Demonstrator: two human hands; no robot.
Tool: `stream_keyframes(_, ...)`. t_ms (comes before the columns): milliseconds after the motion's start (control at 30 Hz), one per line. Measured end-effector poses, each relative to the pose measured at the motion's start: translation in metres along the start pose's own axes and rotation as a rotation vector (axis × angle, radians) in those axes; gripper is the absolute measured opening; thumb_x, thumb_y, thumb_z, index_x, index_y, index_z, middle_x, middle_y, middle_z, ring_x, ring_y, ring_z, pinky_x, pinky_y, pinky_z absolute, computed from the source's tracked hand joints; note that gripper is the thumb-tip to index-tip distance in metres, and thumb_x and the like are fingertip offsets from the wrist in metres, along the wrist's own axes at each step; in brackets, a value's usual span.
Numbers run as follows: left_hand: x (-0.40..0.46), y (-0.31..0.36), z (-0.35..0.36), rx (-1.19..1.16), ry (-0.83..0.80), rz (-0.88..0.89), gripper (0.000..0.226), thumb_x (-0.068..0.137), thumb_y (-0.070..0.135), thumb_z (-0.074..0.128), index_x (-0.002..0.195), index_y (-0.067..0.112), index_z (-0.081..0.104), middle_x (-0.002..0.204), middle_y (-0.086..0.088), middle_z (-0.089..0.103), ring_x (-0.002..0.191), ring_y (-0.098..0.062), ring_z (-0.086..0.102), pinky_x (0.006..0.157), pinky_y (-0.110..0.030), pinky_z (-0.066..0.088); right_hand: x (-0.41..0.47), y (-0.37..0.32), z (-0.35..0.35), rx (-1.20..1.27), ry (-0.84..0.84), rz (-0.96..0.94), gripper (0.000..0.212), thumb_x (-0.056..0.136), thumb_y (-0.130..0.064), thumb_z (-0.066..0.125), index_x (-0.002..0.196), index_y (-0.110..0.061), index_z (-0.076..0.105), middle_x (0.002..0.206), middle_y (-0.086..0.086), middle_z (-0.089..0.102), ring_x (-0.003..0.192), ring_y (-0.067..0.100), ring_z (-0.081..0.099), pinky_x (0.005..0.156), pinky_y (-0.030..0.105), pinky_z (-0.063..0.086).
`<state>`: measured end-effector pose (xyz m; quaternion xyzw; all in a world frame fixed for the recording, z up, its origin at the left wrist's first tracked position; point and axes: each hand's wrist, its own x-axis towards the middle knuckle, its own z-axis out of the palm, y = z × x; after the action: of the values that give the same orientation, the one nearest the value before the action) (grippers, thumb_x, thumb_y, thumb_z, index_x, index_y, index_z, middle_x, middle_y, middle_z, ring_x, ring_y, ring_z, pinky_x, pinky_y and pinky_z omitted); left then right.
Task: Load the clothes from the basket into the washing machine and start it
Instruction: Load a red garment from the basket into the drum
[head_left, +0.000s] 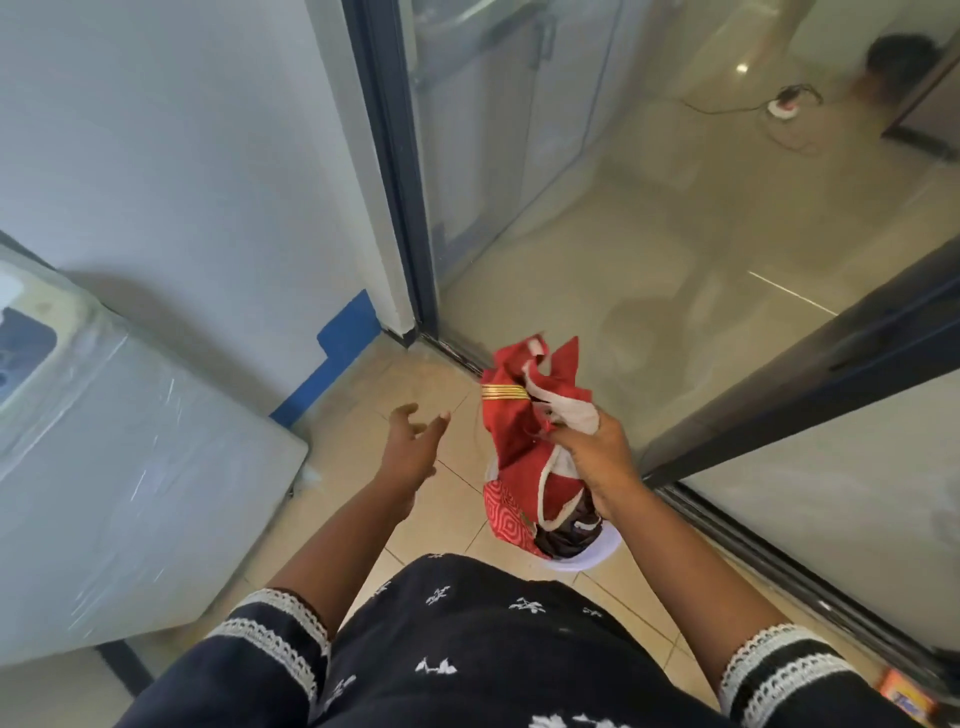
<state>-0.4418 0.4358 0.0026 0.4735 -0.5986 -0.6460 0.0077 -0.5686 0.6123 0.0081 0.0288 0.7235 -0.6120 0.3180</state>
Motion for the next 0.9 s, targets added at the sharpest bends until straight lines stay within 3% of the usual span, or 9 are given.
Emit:
stream_keyframes(67, -0.003, -0.001, 0.005, 0.105, -0.004, 0.199, 0.071, 0.091, 0.046, 0.064, 0.148, 0.031, 0.024, 0.154, -0.004, 0.033, 0.133, -0.022, 0.041, 0.103, -0.041, 0.044, 0.01, -0.006, -0.012, -0.244, 0.033, -0.09, 0.029, 0.071, -0.002, 0.079, 0.091, -0.021, 0.071, 0.087, -0.002, 0.075, 0.09, 0.025, 0.072, 0.079, 0.037, 0.058)
stream_keyframes(133, -0.01, 0.002, 0.013, 0.192, -0.151, 0.31, 0.089, 0.08, 0.052, 0.075, 0.149, 0.04, 0.019, 0.158, 0.008, 0.024, 0.137, -0.011, 0.031, 0.108, -0.038, 0.039, 0.015, -0.018, -0.016, -0.404, -0.052, -0.1, 0.029, 0.069, -0.005, 0.078, 0.091, -0.022, 0.071, 0.088, -0.005, 0.075, 0.09, 0.022, 0.072, 0.082, 0.037, 0.057)
stream_keyframes(233, -0.021, 0.005, 0.025, 0.187, -0.405, 0.344, 0.104, 0.074, 0.036, 0.086, 0.148, 0.046, 0.014, 0.152, 0.013, 0.031, 0.13, -0.001, 0.045, 0.1, -0.028, 0.049, 0.016, -0.04, -0.008, -0.365, -0.333, -0.035, 0.041, 0.07, 0.001, 0.077, 0.107, -0.015, 0.074, 0.102, 0.003, 0.076, 0.1, 0.022, 0.071, 0.096, 0.044, 0.054)
stream_keyframes(367, -0.029, 0.009, 0.029, 0.033, -0.429, 0.29, 0.097, 0.073, 0.022, 0.088, 0.141, 0.039, 0.021, 0.137, 0.01, 0.046, 0.121, -0.01, 0.058, 0.091, -0.029, 0.057, 0.012, -0.063, 0.004, -0.227, -0.734, 0.062, 0.048, 0.076, 0.013, 0.068, 0.116, -0.013, 0.071, 0.107, 0.012, 0.075, 0.101, 0.026, 0.071, 0.092, 0.035, 0.055)
stream_keyframes(500, -0.037, 0.002, 0.008, -0.083, -0.335, 0.226, 0.097, 0.066, 0.022, 0.092, 0.138, 0.033, 0.028, 0.133, 0.004, 0.05, 0.119, -0.015, 0.06, 0.091, -0.036, 0.058, 0.016, -0.052, 0.028, -0.065, -0.935, 0.141, 0.059, 0.07, 0.01, 0.066, 0.126, -0.009, 0.064, 0.112, 0.019, 0.071, 0.102, 0.032, 0.069, 0.089, 0.041, 0.055)
stream_keyframes(600, -0.042, -0.011, -0.013, -0.125, -0.104, 0.195, 0.085, 0.067, 0.017, 0.091, 0.131, 0.029, 0.036, 0.123, 0.004, 0.055, 0.112, -0.014, 0.062, 0.088, -0.036, 0.059, 0.014, -0.039, 0.061, -0.026, -0.862, 0.12, 0.061, 0.069, 0.012, 0.071, 0.126, -0.005, 0.059, 0.104, 0.015, 0.073, 0.087, 0.027, 0.071, 0.071, 0.034, 0.058)
stream_keyframes(733, -0.042, -0.027, -0.049, -0.257, 0.152, 0.198, 0.079, 0.069, 0.016, 0.088, 0.131, 0.025, 0.04, 0.115, 0.001, 0.06, 0.106, -0.018, 0.065, 0.073, -0.024, 0.059, 0.014, -0.022, 0.111, -0.091, -0.74, 0.093, 0.079, 0.07, -0.006, 0.086, 0.136, -0.026, 0.046, 0.129, 0.01, 0.064, 0.114, 0.028, 0.066, 0.089, 0.045, 0.057)
stream_keyframes(833, -0.043, -0.027, -0.087, -0.422, 0.27, 0.299, 0.064, 0.074, 0.005, 0.082, 0.123, 0.031, 0.05, 0.11, 0.002, 0.069, 0.103, -0.019, 0.069, 0.076, -0.032, 0.061, 0.002, -0.016, 0.15, -0.266, -0.874, 0.237, 0.064, 0.076, -0.038, 0.081, 0.134, -0.029, 0.054, 0.128, 0.002, 0.067, 0.12, 0.028, 0.061, 0.089, 0.045, 0.05)
stream_keyframes(900, -0.046, -0.025, -0.118, -0.449, 0.292, 0.346, 0.058, 0.076, 0.006, 0.083, 0.112, 0.043, 0.057, 0.105, 0.007, 0.072, 0.1, -0.015, 0.071, 0.079, -0.035, 0.061, -0.007, -0.013, 0.182, -0.22, -0.978, 0.346, 0.048, 0.081, -0.04, 0.075, 0.124, -0.02, 0.065, 0.126, 0.011, 0.067, 0.116, 0.034, 0.063, 0.091, 0.057, 0.051)
